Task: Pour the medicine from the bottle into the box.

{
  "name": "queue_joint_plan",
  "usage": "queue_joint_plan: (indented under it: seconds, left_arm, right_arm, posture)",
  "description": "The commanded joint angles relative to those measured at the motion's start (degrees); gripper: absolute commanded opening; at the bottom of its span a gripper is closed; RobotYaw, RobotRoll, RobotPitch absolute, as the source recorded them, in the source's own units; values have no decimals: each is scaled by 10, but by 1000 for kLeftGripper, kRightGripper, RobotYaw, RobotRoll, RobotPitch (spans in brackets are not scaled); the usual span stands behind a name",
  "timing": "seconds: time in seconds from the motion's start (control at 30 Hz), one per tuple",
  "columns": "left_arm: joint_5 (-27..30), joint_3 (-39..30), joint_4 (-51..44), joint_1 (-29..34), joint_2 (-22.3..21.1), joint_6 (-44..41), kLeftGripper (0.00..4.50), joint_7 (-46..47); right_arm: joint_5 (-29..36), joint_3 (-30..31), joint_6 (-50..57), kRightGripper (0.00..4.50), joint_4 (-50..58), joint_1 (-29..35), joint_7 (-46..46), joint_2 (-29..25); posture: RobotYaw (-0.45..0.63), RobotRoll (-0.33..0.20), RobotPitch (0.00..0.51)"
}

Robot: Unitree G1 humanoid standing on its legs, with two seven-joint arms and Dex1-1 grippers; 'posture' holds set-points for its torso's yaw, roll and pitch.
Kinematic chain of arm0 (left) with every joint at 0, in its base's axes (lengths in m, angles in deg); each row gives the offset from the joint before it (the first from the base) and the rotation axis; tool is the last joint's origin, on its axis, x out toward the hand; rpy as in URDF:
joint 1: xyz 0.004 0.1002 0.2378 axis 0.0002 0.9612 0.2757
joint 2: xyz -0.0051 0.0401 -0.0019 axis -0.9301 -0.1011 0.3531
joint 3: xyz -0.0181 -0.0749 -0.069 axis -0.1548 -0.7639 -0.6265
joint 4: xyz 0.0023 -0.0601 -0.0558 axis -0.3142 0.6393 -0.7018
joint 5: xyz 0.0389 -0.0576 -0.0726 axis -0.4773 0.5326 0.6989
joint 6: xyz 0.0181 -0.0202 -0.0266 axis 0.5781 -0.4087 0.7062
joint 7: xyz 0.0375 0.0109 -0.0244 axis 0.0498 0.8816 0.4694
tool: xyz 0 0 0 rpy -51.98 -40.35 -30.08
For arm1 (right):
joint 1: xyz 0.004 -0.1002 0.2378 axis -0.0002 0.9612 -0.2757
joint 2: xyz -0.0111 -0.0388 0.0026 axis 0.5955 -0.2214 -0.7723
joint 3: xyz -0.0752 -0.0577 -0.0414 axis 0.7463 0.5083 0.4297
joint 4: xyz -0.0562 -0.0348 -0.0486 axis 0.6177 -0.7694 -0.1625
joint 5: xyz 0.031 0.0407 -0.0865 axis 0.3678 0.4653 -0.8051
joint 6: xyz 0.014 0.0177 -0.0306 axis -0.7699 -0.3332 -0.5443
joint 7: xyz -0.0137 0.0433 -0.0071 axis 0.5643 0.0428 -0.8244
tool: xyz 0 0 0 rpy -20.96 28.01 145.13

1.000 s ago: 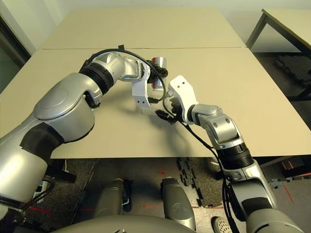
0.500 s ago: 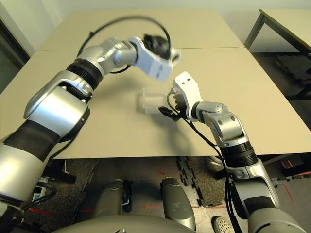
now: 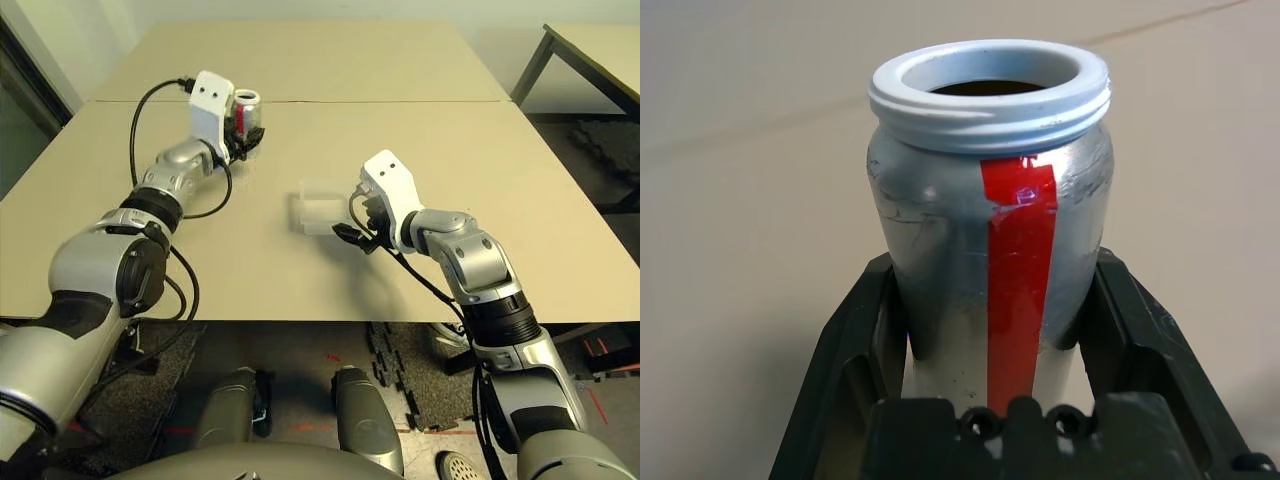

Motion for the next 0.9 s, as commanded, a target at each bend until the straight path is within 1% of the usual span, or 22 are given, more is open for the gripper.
queue_joint_plan:
  seconds: [0.03,0.13,0.2,0.27,0.33,0.4,0.43,0.47,0.57,0.63,0.73,0.83,0.9]
  left_arm:
    - [12,-7,-13,6,-1,-8,2622,16]
    - [9,-4,-13,3,-6,-8,2622,20]
    - [-3,7,-14,-5,-10,-2,2622,20]
    - [-69,75,-17,-25,-20,41,2622,-1]
    - [-154,167,-22,-60,-24,102,2622,-25]
    - [-265,287,-25,-104,-29,180,2622,-38]
    - [-334,358,-26,-127,-32,220,2621,-26]
    - [-390,417,-26,-148,-35,253,2621,-9]
    - [-518,553,-19,-195,-34,303,2621,54]
    - [-599,637,-12,-223,-26,310,2621,102]
    - [-672,714,-1,-249,-9,306,2621,161]
    - [-711,756,5,-265,18,302,2621,205]
    - [-726,771,6,-273,37,303,2621,227]
  right_arm:
    - [6,7,15,4500,25,13,-7,-8]
    - [8,5,23,4500,37,23,-8,-11]
    - [9,3,27,4500,43,28,-7,-13]
    - [9,1,30,4500,48,33,-6,-14]
    - [9,0,31,4500,48,35,-5,-13]
    - [8,-1,28,4500,43,34,-3,-11]
    - [7,-1,26,4500,39,34,-2,-9]
    - [7,-1,23,4500,36,33,-1,-8]
    - [4,-2,12,4500,24,31,3,-1]
    - [1,-3,3,4500,14,28,9,6]
    - [0,-5,-7,4500,6,26,18,17]
    - [0,-6,-11,4500,2,26,24,25]
    - [0,-7,-13,4500,2,28,29,29]
  posture:
    - [-207,0,94]
    - [-212,0,91]
    - [-217,0,87]
    - [-216,0,84]
    - [-213,0,79]
    - [-212,0,75]
    - [-212,0,73]
    - [-214,0,71]
    - [-227,0,60]
    - [-247,0,54]
    - [-265,0,48]
    - [-276,0,49]
    - [-287,0,49]
